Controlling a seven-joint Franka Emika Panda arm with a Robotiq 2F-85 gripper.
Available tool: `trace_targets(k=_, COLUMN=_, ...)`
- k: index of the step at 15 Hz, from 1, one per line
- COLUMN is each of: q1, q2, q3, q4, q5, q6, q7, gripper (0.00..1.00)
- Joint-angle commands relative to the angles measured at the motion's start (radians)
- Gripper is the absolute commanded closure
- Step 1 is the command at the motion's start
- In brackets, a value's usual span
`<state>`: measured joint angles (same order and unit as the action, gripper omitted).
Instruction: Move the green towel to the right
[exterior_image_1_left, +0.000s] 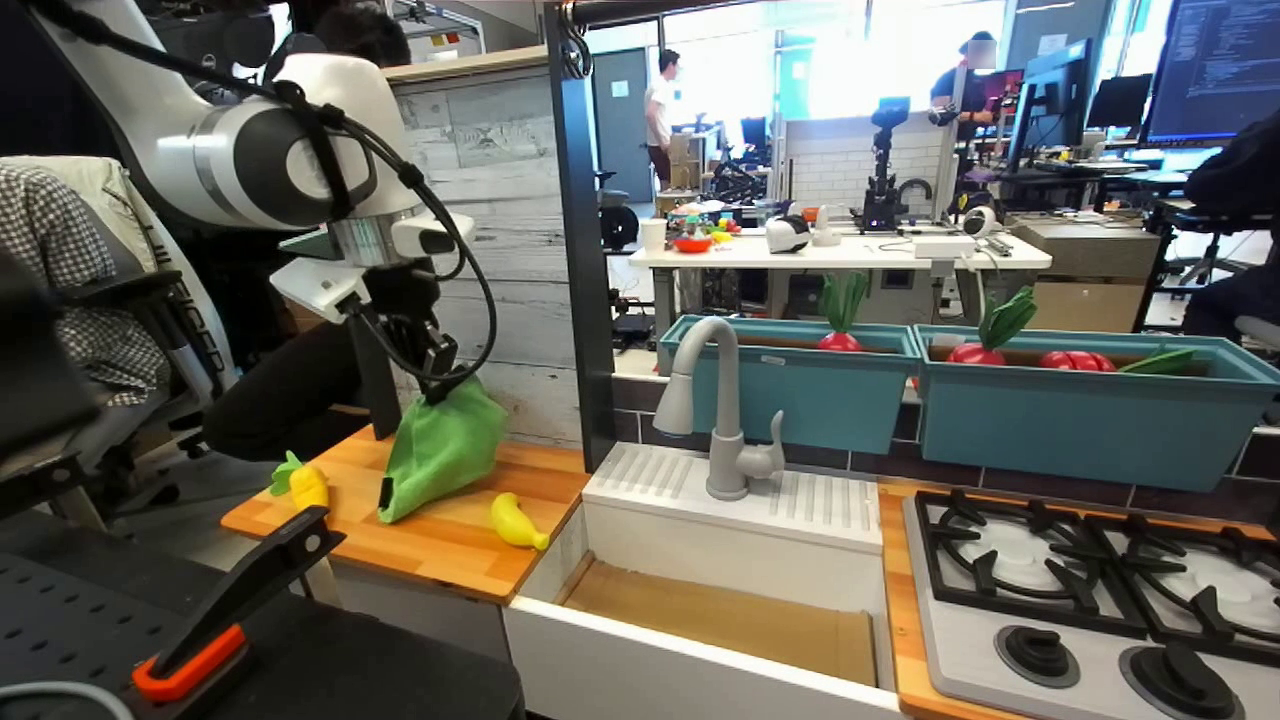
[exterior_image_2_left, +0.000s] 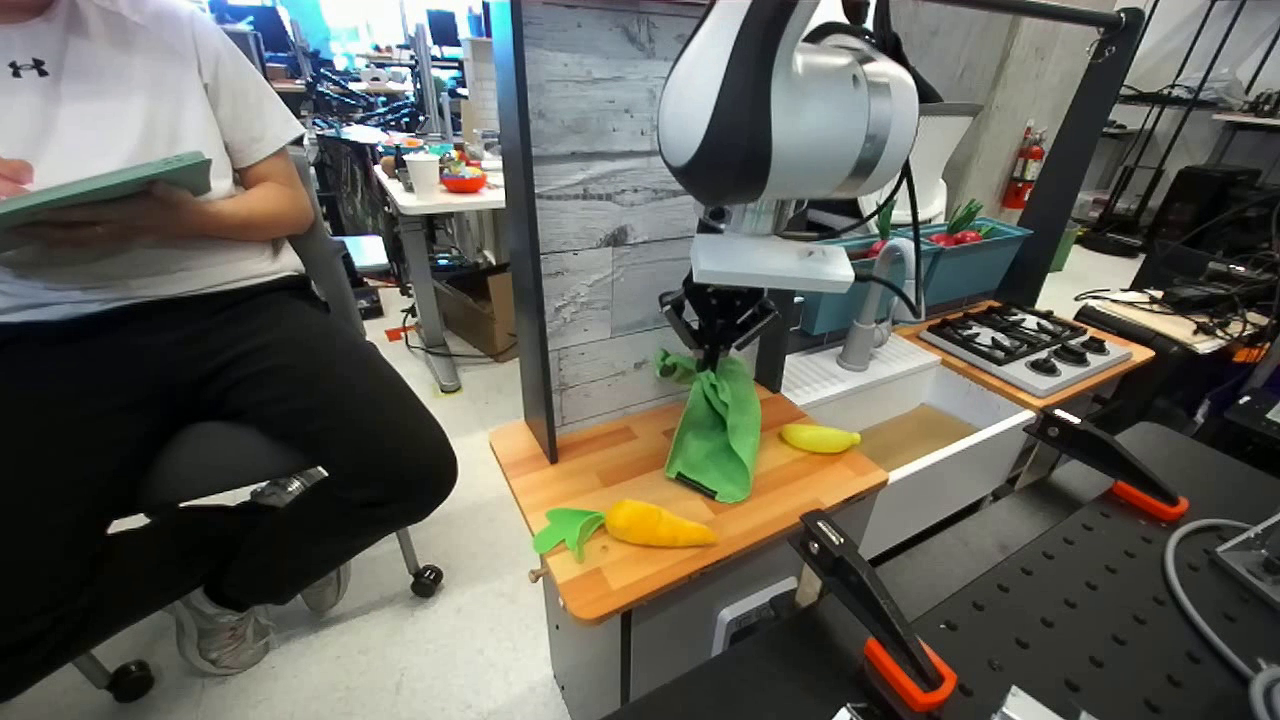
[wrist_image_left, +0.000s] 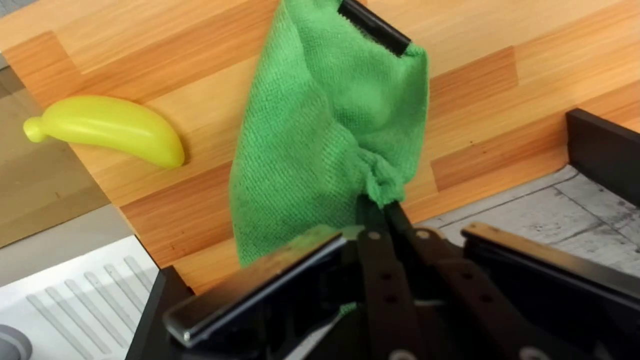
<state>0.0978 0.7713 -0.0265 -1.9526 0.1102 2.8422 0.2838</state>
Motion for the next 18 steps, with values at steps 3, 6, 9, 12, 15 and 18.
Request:
trace_targets(k=3, q1=-0.015, q2=0.06, q3=0.006, q4=-0.038, q5=0.021, q6=0.079, q7=-0.016, gripper=0.99)
trace_targets(k=6, q1=-0.017, q2=0.08, q3=-0.001, q4=-0.036, q5=0.019, q6=0.045, q7=-0.012, gripper=0.99)
trace_targets(k=9, q1=-0.017, q2=0.093, q3=-0.004, q4=-0.031, q5=0.015, q6=0.015, q7=-0.014, gripper=0.99)
trace_targets(k=12, q1=-0.016, q2=0.112, q3=-0.005, q4=-0.017, q5=0.007, q6=-0.023, q7=-0.02, gripper=0.67)
trace_targets(k=15, q1=-0.026, q2=0.134, q3=0.005, q4=0.003, q5=0.011, q6=-0.064, q7=-0.026, gripper=0.94)
trace_targets(k=18, q1=-0.02, q2=0.15, q3=0.0, q4=0.021, q5=0.01, q6=-0.094, q7=-0.019, gripper=0.71)
